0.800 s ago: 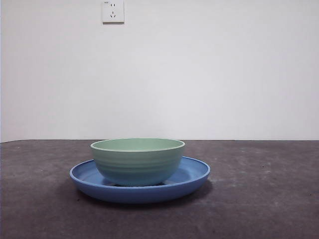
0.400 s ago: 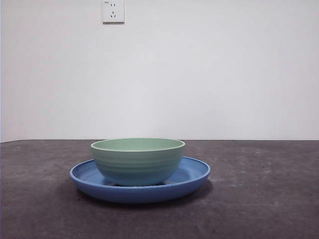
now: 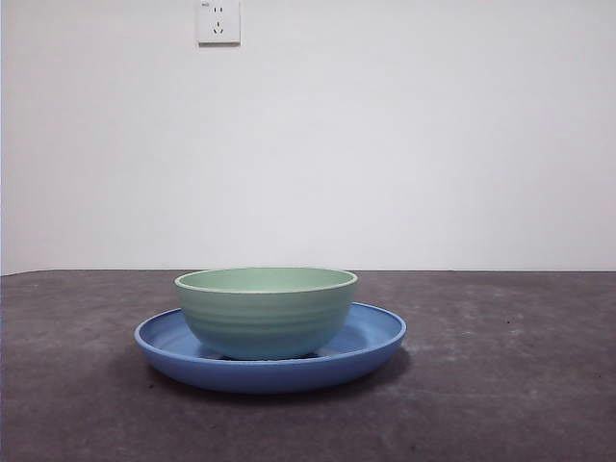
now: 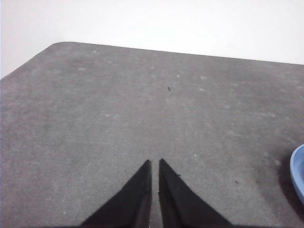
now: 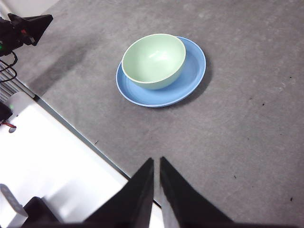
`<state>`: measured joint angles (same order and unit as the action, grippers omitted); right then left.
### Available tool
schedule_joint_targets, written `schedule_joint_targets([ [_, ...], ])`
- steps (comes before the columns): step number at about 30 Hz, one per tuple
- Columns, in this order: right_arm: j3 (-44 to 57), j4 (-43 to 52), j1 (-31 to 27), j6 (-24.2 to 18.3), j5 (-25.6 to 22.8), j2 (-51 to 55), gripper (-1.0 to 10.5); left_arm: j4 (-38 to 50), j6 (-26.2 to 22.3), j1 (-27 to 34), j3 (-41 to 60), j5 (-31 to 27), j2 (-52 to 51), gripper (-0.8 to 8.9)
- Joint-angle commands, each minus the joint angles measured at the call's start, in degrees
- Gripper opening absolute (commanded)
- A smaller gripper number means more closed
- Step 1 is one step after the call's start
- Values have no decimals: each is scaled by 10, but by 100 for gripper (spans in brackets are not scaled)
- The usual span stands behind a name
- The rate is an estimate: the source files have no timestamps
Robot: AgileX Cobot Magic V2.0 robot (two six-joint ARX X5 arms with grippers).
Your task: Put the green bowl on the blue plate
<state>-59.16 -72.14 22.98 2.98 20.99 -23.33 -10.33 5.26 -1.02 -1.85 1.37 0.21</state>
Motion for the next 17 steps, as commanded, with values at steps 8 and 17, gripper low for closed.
schedule_joint_targets([
  [8,112,186,-124,-49,-50,42,19,-4,0,-1,12,-4,0,25],
  [17,387,611,-214,-56,-86,130,19,-4,0,-1,12,-4,0,25],
])
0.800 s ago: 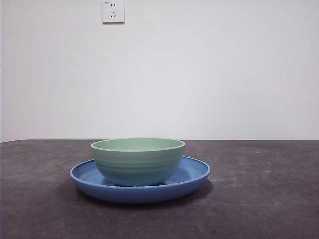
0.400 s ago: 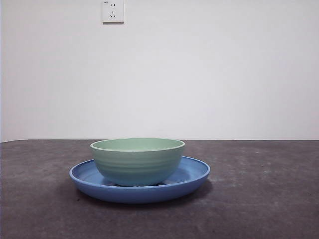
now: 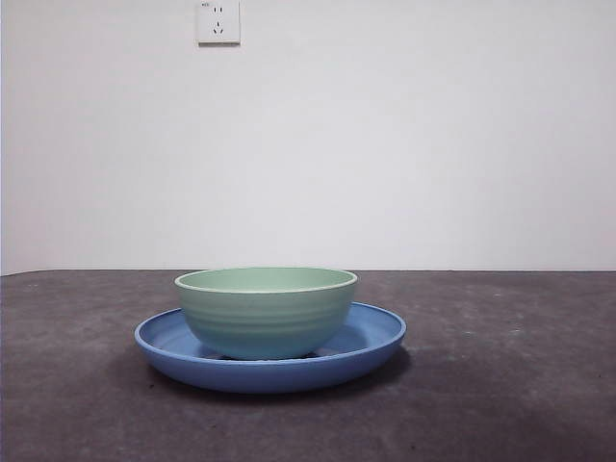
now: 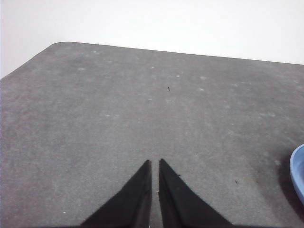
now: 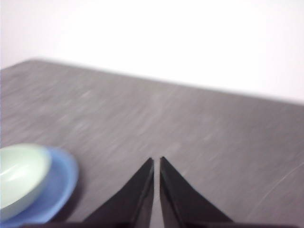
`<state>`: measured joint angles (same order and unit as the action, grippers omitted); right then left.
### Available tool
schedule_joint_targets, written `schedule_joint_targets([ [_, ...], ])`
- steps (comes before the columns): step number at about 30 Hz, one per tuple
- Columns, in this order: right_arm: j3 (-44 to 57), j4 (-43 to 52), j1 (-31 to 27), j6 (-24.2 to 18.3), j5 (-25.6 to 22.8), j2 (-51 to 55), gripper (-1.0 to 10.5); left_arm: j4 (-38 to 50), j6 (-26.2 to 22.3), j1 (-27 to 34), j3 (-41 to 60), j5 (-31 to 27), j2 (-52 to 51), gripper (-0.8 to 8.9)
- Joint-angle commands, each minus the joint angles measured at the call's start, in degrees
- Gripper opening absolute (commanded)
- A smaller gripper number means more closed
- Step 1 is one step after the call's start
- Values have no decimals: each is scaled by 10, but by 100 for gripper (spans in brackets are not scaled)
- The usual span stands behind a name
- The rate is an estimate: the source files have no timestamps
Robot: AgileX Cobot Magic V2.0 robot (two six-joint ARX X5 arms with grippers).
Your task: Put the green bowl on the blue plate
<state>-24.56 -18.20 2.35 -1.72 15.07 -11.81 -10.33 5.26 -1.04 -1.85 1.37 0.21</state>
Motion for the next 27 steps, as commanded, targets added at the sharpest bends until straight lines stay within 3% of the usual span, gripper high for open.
schedule_joint_targets([
  [1,59,84,-11,-9,-47,24,19,-4,0,-1,12,-4,0,26],
  [9,164,95,-15,-7,-183,92,19,-4,0,-1,12,-4,0,25],
  [27,239,79,-30,-4,-150,116,19,-4,0,-1,12,-4,0,25],
])
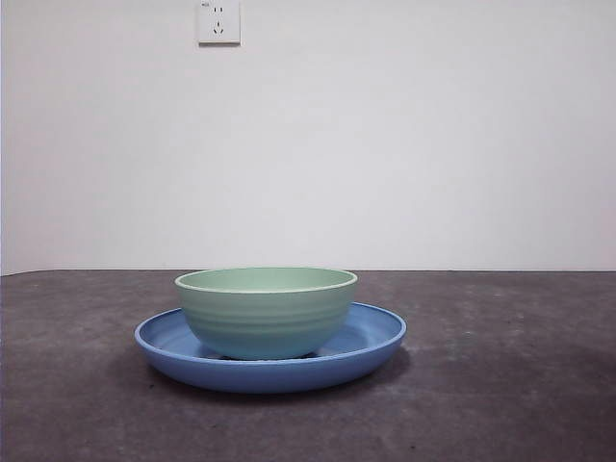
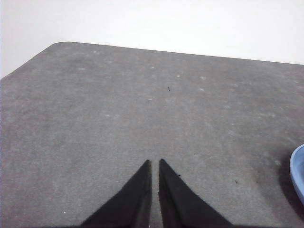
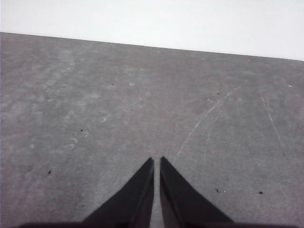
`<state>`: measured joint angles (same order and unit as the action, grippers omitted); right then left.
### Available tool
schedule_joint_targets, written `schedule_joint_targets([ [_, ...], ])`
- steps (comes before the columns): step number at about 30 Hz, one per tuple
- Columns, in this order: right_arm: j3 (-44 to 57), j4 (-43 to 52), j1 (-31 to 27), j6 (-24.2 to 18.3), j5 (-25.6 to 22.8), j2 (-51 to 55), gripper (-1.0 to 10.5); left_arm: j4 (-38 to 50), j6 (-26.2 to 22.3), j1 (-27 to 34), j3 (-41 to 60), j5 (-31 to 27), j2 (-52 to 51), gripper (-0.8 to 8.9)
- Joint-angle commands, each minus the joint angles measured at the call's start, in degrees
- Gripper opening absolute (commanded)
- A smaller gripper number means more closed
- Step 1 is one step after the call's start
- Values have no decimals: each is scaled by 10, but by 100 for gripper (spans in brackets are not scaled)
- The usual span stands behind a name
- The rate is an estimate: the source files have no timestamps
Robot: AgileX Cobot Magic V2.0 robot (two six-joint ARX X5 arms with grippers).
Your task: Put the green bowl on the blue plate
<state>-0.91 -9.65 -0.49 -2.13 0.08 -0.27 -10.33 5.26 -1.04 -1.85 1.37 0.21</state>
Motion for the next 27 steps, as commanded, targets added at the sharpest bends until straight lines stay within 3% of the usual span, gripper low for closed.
schedule_joint_targets([
  [1,3,-7,-1,0,0,1,19,-4,0,-1,12,-4,0,25],
  [27,3,8,-1,0,-1,1,19,-4,0,-1,12,-4,0,25],
])
